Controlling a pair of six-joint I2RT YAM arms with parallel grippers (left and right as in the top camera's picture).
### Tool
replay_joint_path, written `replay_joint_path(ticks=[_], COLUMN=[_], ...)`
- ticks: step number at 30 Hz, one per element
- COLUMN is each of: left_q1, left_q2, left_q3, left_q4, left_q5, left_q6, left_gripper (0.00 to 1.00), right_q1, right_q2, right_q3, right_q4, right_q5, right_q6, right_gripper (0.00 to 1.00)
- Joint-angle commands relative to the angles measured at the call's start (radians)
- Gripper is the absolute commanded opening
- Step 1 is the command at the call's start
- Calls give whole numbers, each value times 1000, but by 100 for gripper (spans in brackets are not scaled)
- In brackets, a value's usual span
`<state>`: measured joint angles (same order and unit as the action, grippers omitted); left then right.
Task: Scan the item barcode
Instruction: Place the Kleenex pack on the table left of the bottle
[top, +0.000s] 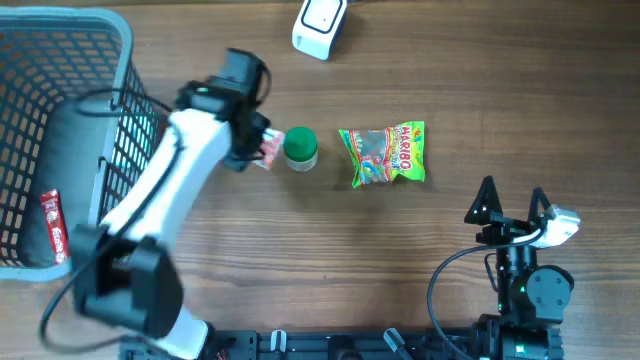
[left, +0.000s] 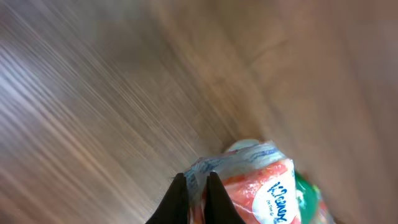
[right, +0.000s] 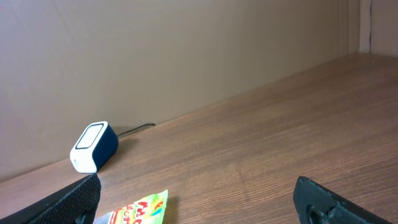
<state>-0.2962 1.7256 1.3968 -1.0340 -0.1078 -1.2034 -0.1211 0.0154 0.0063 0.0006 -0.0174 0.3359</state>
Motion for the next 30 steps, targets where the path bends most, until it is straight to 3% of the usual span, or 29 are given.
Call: replay_joint_path(ticks=[1,3,11,12,13,15,17,19,24,28,30], left_q1=[-54,-67,-66,-67,-66,-64,-65,-64,-7,304,528], left_q2=[123,147,146,145,132,57,-52,-200,-476,-555,-545], left_q3=[-82,-134,-187,-187,-187,-175,-151,-109,127,249,249], left_q4=[52,86,103,103,103,95,45,23,79,84,55], left_q5=[-18,-22,-30,-29,-28,-42,-102,-167,-311,-288,-204], left_q6=[-176,-229,-241,-241,-233,-167,-161,-52,415,439,433], left_gripper=[4,4,4,8,16,54,81,98,100,100,100], right_q1=[-1,-1,-1,-1,-1,-1,-1,-1,-1,-1,-1], right_q2=[-8,-8,-8,-8,-8,-8,-8,-8,-8,-8,-8], right_q3=[-1,-1,-1,-1,-1,-1,-1,-1,-1,-1,-1], right_q4=[5,5,5,5,5,5,5,5,5,5,5], right_q5=[10,10,10,10,10,10,10,10,10,10,10], right_q6=[-11,-11,-11,-10,-11,-11,-11,-11,-11,-11,-11], right_gripper=[100,100,100,100,100,100,100,99,100,100,100])
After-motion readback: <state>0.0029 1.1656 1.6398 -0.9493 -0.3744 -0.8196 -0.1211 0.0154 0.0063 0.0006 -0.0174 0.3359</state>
